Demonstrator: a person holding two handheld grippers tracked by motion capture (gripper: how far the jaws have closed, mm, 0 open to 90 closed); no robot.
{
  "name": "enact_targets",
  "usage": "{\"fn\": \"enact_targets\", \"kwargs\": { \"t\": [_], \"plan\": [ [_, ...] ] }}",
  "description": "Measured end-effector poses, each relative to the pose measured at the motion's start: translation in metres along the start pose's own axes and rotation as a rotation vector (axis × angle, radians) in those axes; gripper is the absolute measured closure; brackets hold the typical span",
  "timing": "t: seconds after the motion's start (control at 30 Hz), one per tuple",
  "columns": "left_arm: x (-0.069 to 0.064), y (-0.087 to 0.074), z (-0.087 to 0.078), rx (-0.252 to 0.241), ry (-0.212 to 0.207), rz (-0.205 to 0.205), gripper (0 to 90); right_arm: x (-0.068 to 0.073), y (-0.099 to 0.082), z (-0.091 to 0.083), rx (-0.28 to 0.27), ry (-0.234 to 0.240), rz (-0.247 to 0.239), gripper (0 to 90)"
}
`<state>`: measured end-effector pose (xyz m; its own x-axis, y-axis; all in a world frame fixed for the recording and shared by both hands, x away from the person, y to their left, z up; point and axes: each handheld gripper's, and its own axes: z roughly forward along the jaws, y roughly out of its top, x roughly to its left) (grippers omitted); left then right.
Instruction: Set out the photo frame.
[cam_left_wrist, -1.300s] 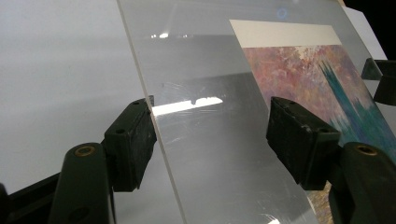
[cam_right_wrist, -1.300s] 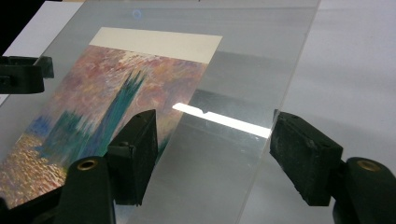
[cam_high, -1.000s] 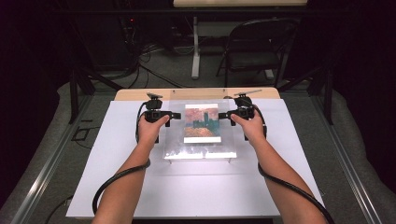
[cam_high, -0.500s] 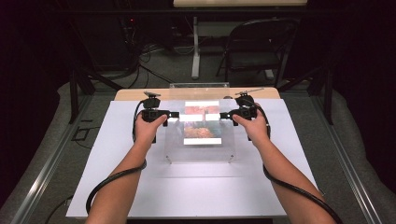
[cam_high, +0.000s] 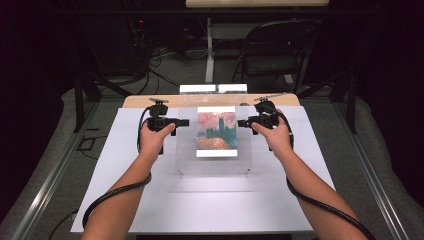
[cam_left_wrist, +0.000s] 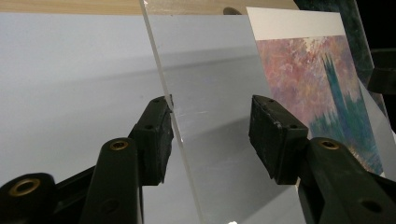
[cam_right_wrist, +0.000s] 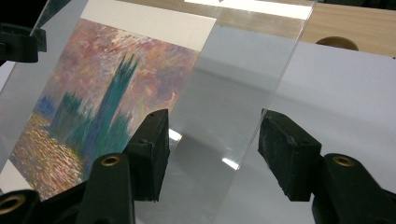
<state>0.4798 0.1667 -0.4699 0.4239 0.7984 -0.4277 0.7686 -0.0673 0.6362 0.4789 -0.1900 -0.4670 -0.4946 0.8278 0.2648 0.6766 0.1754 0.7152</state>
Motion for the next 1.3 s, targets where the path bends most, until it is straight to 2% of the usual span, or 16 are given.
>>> {"fn": "enact_targets", "kwargs": {
  "t": [0.5, 0.8, 1.3],
  "plan": [
    [-0.011, -0.003, -0.019, -0.015, 0.004, 0.038, 54.3, 0.015, 0.002, -0.020, -0.012, -0.010, -0.051, 43.5],
    [-0.020, -0.006, -0.035, -0.011, 0.004, 0.082, 57.3, 0.024, 0.000, -0.035, -0.027, -0.011, -0.076, 44.2],
    [-0.031, -0.017, -0.057, -0.040, -0.010, 0.123, 62.9, 0.037, -0.010, -0.061, -0.061, -0.014, -0.112, 52.1]
  ]
}}
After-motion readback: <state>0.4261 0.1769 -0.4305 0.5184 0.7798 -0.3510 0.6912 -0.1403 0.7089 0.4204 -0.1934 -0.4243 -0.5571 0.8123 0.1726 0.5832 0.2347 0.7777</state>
